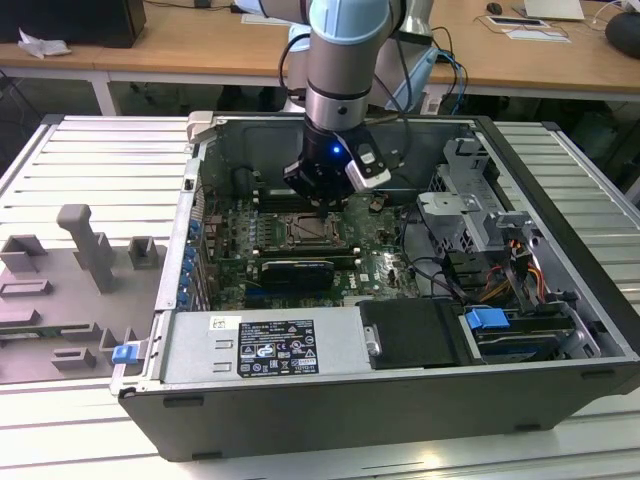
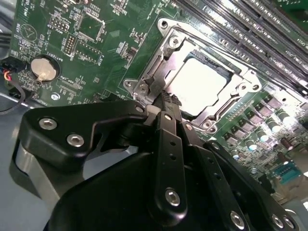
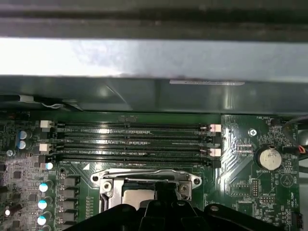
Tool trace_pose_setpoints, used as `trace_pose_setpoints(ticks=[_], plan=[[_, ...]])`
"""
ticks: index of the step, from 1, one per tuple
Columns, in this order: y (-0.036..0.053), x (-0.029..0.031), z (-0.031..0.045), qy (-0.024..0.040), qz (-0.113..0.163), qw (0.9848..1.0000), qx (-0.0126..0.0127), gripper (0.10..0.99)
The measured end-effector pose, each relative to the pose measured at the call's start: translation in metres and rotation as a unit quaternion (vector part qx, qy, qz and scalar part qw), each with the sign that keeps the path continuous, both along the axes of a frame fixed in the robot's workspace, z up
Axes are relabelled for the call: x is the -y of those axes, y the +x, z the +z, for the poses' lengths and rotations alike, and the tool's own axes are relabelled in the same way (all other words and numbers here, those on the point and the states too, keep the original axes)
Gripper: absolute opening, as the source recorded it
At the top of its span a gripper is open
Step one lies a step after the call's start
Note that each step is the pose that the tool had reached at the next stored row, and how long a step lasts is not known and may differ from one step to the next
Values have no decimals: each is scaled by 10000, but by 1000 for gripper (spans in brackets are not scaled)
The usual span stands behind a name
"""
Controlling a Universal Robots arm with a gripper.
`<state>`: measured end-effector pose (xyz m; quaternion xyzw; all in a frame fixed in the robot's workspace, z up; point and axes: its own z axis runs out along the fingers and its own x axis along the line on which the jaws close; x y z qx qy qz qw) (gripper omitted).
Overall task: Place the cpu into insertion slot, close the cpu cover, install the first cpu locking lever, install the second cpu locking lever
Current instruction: 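Install the second cpu locking lever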
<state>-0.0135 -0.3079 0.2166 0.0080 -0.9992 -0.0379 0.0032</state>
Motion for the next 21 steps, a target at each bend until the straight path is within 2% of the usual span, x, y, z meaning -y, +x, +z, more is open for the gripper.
trace_pose_setpoints(ticks=[1, 4, 5, 8, 9, 14, 15, 17, 21], plan=[[0, 0, 30, 0, 0, 10000, 0, 106], [0, 0, 246, 1, 0, 10000, 1, 106], [0, 11, 299, 1, 1, 10000, 10, 106], [-9, 94, 297, 2, 0, 10000, 11, 106], [-14, 147, 293, 10, 1, 10000, 12, 106], [-17, 275, 280, 21, 0, 10000, 11, 106], [-17, 320, 273, 27, 0, 10000, 11, 106], [-17, 401, 257, 46, 1, 10000, 11, 106], [-19, 494, 220, 105, 0, 9999, 10, 106]])
